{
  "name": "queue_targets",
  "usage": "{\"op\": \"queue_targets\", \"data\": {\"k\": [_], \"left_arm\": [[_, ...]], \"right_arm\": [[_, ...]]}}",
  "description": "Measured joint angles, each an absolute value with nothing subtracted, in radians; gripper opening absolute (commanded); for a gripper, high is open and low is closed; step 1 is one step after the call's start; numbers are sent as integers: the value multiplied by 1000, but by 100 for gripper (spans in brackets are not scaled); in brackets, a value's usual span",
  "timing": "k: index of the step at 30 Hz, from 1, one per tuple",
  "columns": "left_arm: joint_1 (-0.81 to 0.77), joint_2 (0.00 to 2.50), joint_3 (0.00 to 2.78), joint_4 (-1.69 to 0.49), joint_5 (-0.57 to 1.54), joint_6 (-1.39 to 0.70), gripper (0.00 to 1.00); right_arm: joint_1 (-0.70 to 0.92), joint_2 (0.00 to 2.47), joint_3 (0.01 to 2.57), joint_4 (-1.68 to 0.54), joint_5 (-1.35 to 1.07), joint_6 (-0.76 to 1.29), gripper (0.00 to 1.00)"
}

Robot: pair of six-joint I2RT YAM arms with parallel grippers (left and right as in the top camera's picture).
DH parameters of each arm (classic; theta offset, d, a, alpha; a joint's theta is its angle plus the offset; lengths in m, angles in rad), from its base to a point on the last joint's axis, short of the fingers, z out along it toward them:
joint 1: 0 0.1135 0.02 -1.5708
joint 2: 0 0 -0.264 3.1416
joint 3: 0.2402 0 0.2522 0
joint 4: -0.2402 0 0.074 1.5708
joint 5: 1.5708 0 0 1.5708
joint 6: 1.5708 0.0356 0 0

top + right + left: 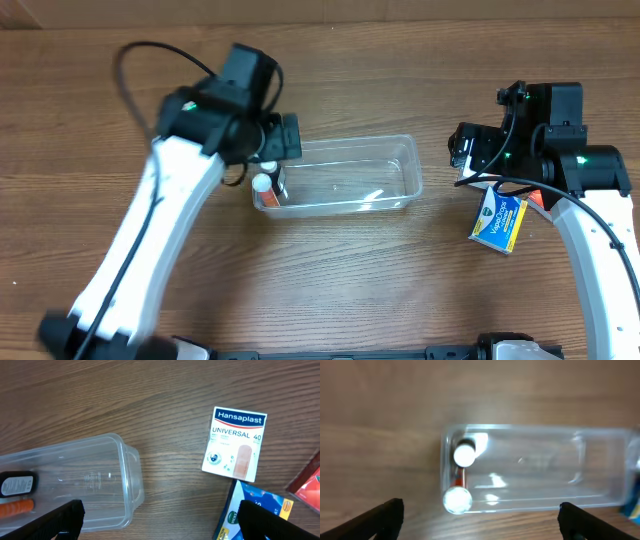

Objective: Pack container
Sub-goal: 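Place the orange tube beside the bottle in the container, release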

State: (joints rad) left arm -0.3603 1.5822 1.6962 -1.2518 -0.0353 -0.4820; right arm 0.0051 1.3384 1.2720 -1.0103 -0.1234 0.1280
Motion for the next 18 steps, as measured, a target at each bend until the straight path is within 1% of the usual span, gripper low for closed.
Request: {"op": "queue_targets", "data": {"k": [2, 4, 8, 9, 12, 14, 18], "left_arm": [[-331, 1497, 1720, -1254, -47, -471, 100], [-265, 1432, 1725, -1266, -52, -467, 100], [-49, 1367, 1725, -1305, -60, -467, 100], [-16, 1364, 1725, -1314, -62, -467, 100], [121, 1371, 1725, -1335, -32, -464, 100], [157, 1379, 1725, -1340, -27, -463, 100], [164, 1406, 1725, -1340, -15, -460, 100]], "right_arm": [[-1, 1341, 1293, -1050, -88, 170, 100], [-25, 1344, 1348, -1076, -51, 197, 100], [-114, 1353, 1475, -1074, -14, 218, 100], [-127, 1361, 1485, -1074, -15, 216, 100], [-170, 1468, 1502, -1079, -19, 186, 100], [-170, 1574, 1502, -1072, -20, 163, 100], [-170, 1785, 1499, -1060, -22, 141, 100]]}}
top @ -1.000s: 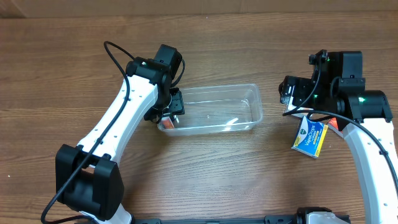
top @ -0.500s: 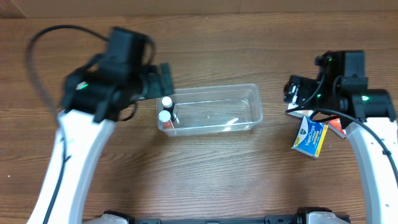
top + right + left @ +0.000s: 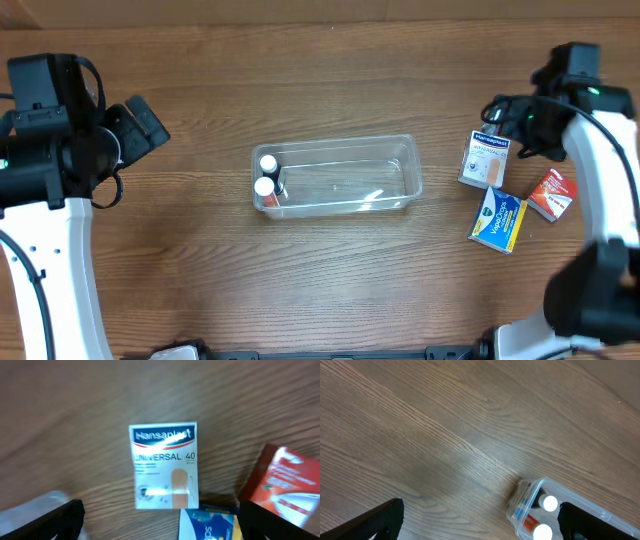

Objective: Pack container
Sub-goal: 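Place the orange tube beside the bottle in the container, release, then grasp the white Hansaplast box with the right gripper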

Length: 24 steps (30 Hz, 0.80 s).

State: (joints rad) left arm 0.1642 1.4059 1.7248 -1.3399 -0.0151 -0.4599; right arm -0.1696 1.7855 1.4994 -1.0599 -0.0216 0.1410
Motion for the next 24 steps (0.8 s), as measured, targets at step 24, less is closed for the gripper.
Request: {"op": "queue_targets", "data": {"k": [24], "left_arm": [[164, 1454, 1725, -1355, -11, -445, 100]], "right_arm": [[-169, 2105, 1500, -1021, -53, 104, 67]]}}
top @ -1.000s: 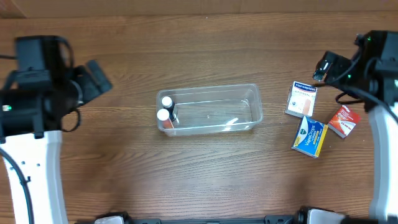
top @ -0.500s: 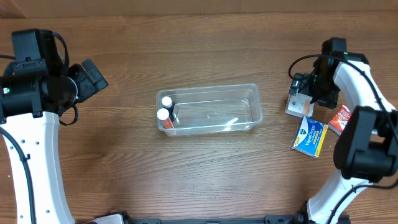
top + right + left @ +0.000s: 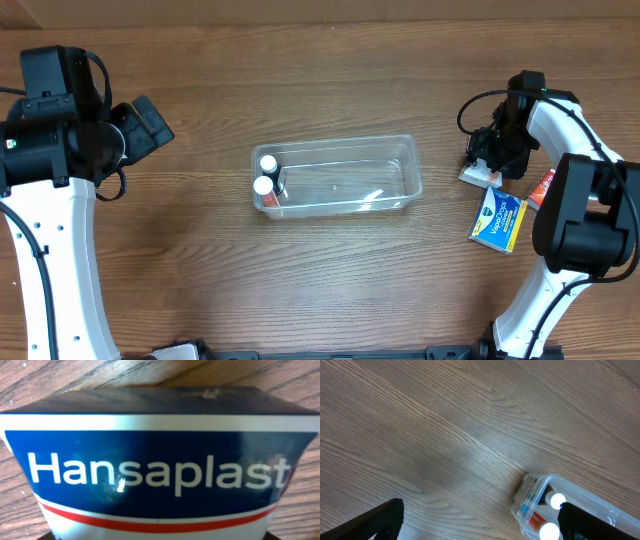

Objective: Pack container
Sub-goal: 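Grasp the white Hansaplast box with the right gripper, then lower the Hansaplast box into the container's right end, release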

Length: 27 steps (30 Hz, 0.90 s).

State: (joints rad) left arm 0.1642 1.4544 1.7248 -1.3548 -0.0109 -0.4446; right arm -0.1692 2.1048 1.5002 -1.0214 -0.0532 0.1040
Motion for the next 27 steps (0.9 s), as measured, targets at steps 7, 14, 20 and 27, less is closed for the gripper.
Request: {"op": "queue_targets", "data": {"k": [7, 14, 20, 27], "left_arm": [[164, 1454, 1725, -1354, -11, -442, 100], [164, 1454, 1725, -1355, -10, -442, 100], [164, 1454, 1725, -1355, -10, -441, 100], [164, 1454, 1725, -1363, -10, -438, 100]], "right_arm": [[-147, 2037, 1599, -1184, -50, 104, 68], [65, 1640, 1658, -1240, -48, 109, 68], [281, 1535, 1663, -1274, -49, 211, 69], [424, 1574, 1443, -1084, -51, 252, 72]]}}
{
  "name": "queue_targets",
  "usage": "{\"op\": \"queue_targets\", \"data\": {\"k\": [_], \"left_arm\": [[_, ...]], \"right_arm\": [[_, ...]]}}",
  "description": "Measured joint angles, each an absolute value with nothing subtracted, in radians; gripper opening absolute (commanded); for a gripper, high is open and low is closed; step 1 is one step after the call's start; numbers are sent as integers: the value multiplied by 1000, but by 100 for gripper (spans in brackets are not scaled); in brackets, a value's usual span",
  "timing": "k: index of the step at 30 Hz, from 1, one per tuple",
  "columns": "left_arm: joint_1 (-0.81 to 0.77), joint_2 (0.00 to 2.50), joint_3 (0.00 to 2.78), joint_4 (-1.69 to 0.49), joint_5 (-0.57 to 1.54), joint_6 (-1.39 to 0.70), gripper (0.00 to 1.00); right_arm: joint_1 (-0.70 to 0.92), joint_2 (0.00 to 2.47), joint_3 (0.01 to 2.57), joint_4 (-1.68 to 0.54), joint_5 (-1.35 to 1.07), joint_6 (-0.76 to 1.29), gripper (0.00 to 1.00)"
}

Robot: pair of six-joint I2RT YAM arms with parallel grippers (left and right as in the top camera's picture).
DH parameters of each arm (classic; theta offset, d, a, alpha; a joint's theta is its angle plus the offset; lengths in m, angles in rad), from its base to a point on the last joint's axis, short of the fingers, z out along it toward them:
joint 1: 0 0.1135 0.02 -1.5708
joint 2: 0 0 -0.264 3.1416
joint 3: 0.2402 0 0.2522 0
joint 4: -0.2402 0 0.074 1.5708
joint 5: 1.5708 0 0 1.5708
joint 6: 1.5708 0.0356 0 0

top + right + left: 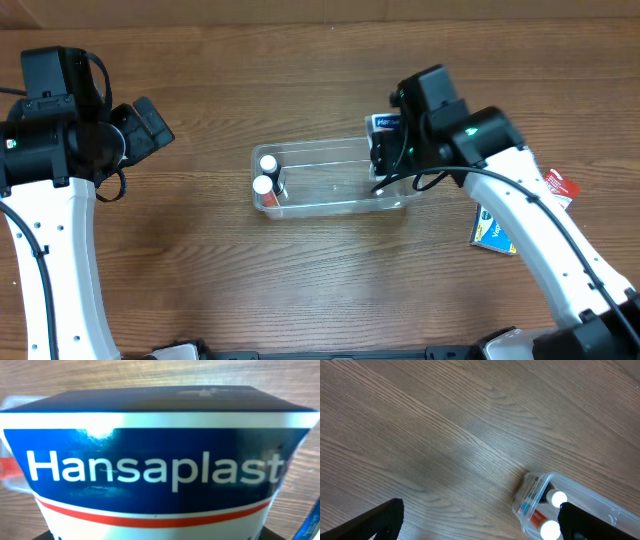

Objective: Pack container
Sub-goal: 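Lower the Hansaplast box into the container's right end, release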

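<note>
A clear plastic container [335, 190] lies mid-table with two white-capped bottles [265, 174] standing in its left end. My right gripper [388, 150] is shut on the Hansaplast plaster box [384, 124] and holds it over the container's right end. That box [155, 460] fills the right wrist view and hides the fingers. My left gripper [145, 120] hangs open at the far left, well away from the container. In the left wrist view the container's end [527, 491] and the bottles' caps [558, 498] show at the lower right.
A blue and yellow box [492, 232] and a red box [560, 185] lie on the wooden table [330, 290] to the right of the container, partly under my right arm.
My right gripper, then shut on the plaster box on the table beside the other boxes, now holds it over the container's right end. The left arm has not moved.
First my left gripper hung open over the container's left end with the bottles in it, and my right was open near the boxes. Then the left arm was at the far left and the right above the plaster box. The right shut on the box, which is now over the container.
</note>
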State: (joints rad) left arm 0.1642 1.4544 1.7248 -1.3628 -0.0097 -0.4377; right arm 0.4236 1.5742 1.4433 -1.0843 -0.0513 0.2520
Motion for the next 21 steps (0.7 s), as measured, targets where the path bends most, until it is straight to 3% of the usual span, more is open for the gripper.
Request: {"op": "queue_targets", "data": {"k": [10, 14, 18, 21], "left_arm": [[164, 1454, 1725, -1365, -10, -434, 100], [164, 1454, 1725, -1365, -10, -434, 100], [164, 1454, 1725, -1365, -10, -434, 100], [164, 1454, 1725, -1365, -10, -434, 100]], "right_arm": [[419, 1676, 1322, -979, -17, 250, 72], [419, 1746, 1318, -967, -11, 239, 78], [419, 1748, 1318, -957, -11, 234, 98], [420, 1748, 1318, -953, -12, 236, 100]]}}
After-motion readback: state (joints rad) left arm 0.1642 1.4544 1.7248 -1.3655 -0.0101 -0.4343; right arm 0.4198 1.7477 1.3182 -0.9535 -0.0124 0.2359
